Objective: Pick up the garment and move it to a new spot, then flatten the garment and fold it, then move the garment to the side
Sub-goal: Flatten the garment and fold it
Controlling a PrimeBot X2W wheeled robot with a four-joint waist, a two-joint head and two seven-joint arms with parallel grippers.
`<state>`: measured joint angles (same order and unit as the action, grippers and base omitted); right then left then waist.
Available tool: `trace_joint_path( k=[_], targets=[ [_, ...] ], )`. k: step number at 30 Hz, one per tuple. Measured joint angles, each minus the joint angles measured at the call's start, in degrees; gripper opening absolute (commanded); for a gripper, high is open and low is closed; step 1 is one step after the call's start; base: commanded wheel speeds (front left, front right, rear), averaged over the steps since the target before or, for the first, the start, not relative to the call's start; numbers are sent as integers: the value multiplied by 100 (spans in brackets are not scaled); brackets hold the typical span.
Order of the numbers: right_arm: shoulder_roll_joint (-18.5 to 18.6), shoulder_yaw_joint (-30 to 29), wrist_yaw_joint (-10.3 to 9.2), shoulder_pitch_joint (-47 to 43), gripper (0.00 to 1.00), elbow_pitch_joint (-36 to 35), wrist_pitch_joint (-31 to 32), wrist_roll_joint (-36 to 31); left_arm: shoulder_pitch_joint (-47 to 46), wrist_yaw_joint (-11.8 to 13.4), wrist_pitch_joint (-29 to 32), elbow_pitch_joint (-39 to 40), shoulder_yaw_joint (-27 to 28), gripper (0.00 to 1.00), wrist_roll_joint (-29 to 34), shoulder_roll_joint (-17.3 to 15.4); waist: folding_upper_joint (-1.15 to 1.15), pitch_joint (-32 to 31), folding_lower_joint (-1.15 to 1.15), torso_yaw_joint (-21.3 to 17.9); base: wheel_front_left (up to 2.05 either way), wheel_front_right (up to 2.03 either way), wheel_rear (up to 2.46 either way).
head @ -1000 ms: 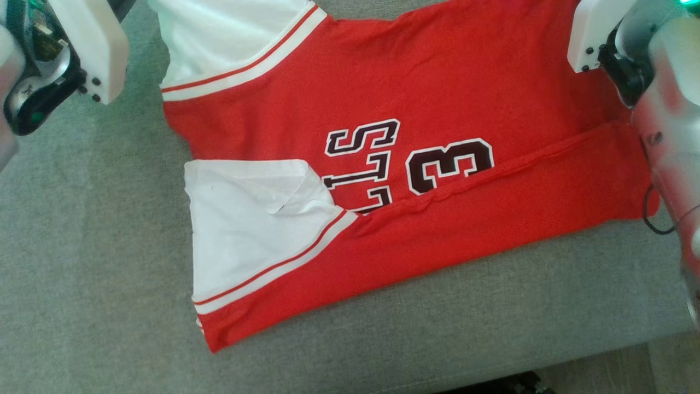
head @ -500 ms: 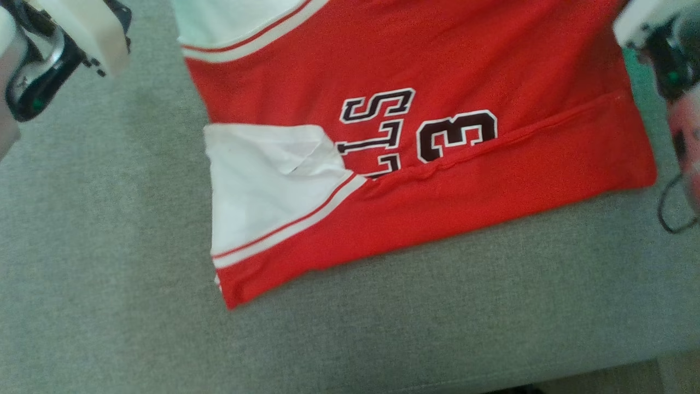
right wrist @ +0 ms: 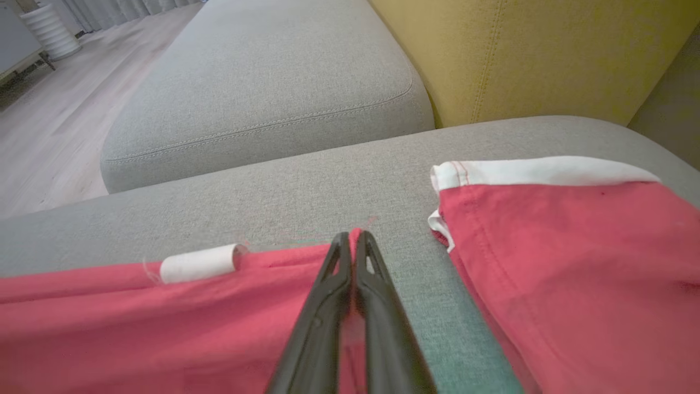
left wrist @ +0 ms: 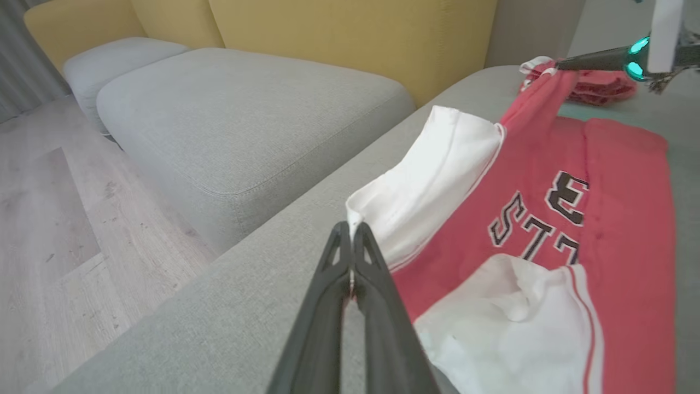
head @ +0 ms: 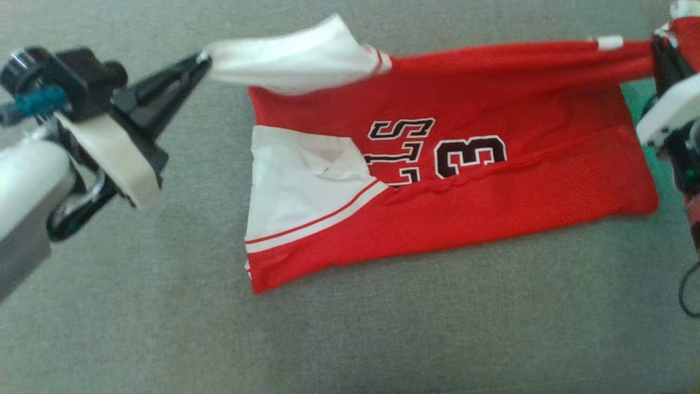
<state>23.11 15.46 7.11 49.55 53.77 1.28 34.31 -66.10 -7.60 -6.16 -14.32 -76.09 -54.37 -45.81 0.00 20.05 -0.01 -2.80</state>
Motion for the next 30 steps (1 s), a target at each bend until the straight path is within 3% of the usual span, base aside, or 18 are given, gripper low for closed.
trace_joint_path(
  k=[5,19,20,22,23,24,25,30],
  targets=[
    [127,-66,0,-564,0,-491,-1,0,432,69,5,400,2,0,181,-108,0,-141,0,100,0,0,0],
    [57,-960,0,-2155,0,-1758,146,-300,1753,735,-7,1173,0,0,285,-313,0,-220,1,75,0,0,0],
    [33,-1012,0,-2239,2,-1866,174,-371,1809,767,-33,1184,2,0,272,-309,0,-215,1,72,0,0,0],
    [-35,-1096,0,-2382,31,-2057,234,-522,1902,834,-47,1185,3,0,256,-304,0,-205,1,62,0,0,0],
    [-94,-1165,0,-2447,53,-2146,272,-588,1954,921,-51,1183,8,7,245,-290,0,-202,1,53,0,0,0],
    [-149,-1238,0,-2503,100,-2204,279,-659,2005,1024,-82,1179,11,45,213,-246,0,-201,1,45,0,0,0],
    [-207,-1323,0,-2561,100,-2281,275,-746,2079,1125,-172,1181,25,98,177,-190,0,-201,1,36,0,0,0],
    [-501,-1802,0,-2957,100,-2774,18,-860,2611,1846,-677,1135,288,100,21,297,0,-259,1,44,0,0,0]
  ],
)
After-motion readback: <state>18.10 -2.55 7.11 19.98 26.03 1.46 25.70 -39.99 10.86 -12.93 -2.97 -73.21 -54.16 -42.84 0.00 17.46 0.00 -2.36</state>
